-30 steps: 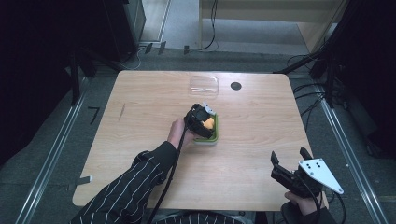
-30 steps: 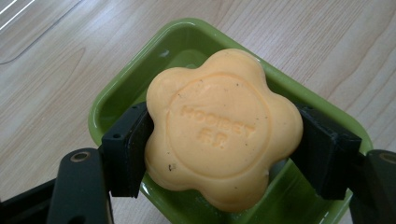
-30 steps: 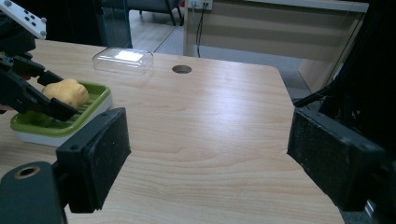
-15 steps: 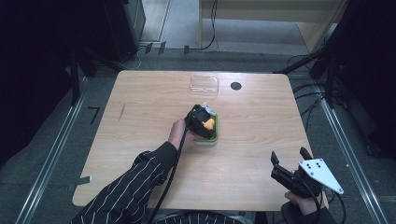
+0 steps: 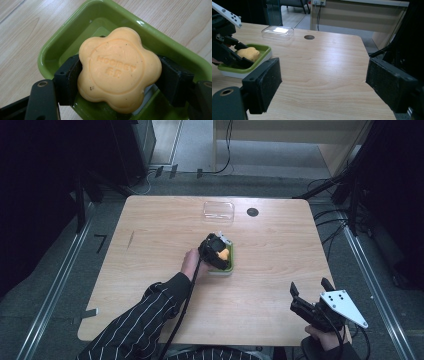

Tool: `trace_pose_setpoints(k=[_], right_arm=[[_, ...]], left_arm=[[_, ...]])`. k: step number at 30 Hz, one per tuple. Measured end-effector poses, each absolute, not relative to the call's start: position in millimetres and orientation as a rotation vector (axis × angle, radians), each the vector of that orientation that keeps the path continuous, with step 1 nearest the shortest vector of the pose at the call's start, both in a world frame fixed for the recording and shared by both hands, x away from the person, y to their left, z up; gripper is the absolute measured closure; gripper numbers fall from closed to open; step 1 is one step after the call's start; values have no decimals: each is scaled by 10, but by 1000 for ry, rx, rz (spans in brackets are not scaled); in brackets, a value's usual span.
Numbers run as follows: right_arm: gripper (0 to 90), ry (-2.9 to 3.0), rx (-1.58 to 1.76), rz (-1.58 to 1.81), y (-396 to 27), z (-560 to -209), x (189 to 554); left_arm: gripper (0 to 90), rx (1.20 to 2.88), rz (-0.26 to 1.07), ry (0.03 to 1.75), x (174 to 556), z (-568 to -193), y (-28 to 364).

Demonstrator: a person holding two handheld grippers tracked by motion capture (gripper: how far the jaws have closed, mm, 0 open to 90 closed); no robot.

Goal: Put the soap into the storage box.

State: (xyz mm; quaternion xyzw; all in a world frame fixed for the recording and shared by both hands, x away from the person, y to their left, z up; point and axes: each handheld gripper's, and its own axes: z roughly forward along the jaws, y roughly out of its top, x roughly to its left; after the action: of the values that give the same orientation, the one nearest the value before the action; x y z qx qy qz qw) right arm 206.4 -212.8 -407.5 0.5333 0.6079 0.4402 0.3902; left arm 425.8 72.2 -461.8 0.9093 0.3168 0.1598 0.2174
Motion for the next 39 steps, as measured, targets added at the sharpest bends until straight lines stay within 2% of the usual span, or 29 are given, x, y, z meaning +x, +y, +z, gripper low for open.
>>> trace_pose_setpoints(k=[13,27,39], right_arm=[[137,1544,1356,1120,-2129,-4075,2061],[137,1543,1353,1120,-2132,-4074,2061],[137,1542,1353,1119,-2131,-4073,2060]], left_arm=[[258,2519,465,881,4237,-4584,704],[135,2552,487,878,4194,-4455,687],[67,2617,414,890,4085,-4290,749]])
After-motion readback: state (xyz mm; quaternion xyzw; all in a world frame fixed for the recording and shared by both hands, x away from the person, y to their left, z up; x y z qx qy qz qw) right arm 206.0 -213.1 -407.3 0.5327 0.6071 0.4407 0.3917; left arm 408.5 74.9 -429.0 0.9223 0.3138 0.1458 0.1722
